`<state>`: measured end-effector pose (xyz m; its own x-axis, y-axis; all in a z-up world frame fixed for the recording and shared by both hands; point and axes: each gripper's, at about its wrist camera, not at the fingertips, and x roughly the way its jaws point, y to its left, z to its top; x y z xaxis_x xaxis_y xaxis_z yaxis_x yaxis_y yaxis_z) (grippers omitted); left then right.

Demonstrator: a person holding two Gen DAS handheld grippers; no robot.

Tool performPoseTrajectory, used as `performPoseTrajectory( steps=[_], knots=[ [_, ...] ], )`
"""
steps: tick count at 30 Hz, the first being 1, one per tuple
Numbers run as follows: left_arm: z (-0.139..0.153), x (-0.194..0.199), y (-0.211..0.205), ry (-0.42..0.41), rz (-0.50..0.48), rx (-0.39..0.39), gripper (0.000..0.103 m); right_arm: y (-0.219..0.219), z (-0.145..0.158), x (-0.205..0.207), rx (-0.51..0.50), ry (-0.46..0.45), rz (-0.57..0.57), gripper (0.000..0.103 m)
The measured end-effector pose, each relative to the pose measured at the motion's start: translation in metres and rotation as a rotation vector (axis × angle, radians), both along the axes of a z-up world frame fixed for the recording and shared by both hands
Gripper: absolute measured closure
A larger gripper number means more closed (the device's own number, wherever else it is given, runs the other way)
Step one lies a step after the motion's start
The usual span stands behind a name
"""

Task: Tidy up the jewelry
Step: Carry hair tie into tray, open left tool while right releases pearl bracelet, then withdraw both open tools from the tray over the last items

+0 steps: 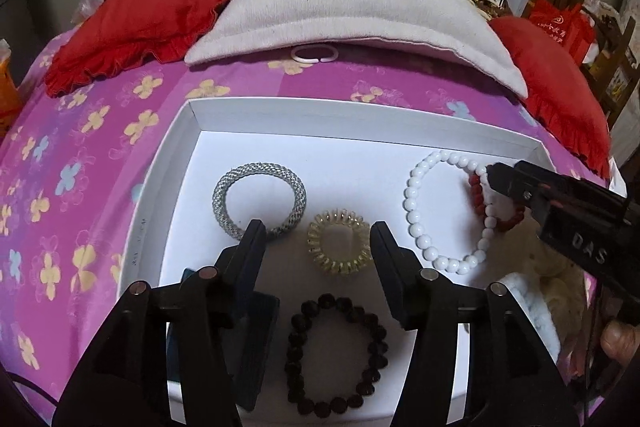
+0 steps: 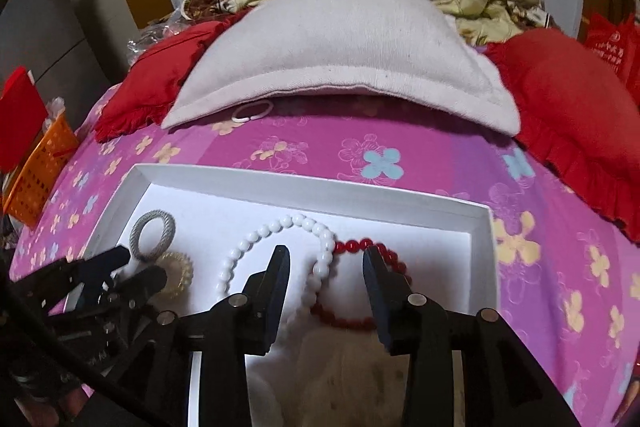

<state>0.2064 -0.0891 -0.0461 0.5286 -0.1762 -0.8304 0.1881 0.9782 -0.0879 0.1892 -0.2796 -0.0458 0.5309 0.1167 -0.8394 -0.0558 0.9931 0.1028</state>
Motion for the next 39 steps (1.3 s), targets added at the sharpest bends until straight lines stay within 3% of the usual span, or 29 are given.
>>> performPoseTrajectory(
  steps=[3, 7, 16, 27, 36, 39],
  knots=[
    [0.008, -0.012, 0.002, -0.014, -0.004, 0.003, 0.049, 0.001, 0.012, -0.019, -0.010, -0.025, -0.011, 0.066],
    [0.018, -0.033, 0.006, -0.043, 0.006, 0.009, 0.049, 0.005, 0.028, -0.050, -0.072, -0.079, -0.045, 0.045],
    [0.036, -0.096, 0.015, -0.111, 0.000, 0.040, 0.049, 0.021, 0.052, -0.125, -0.095, -0.126, -0.039, 0.045],
    [0.052, -0.169, 0.032, -0.193, 0.023, 0.093, 0.049, 0.037, 0.063, -0.201, -0.051, -0.139, -0.039, 0.042],
    [0.061, -0.211, 0.047, -0.224, 0.047, 0.086, 0.049, 0.048, 0.074, -0.238, -0.051, -0.153, -0.039, 0.042],
    [0.063, -0.219, 0.049, -0.221, 0.049, 0.086, 0.049, 0.053, 0.077, -0.246, -0.062, -0.161, -0.040, 0.035]
  ],
)
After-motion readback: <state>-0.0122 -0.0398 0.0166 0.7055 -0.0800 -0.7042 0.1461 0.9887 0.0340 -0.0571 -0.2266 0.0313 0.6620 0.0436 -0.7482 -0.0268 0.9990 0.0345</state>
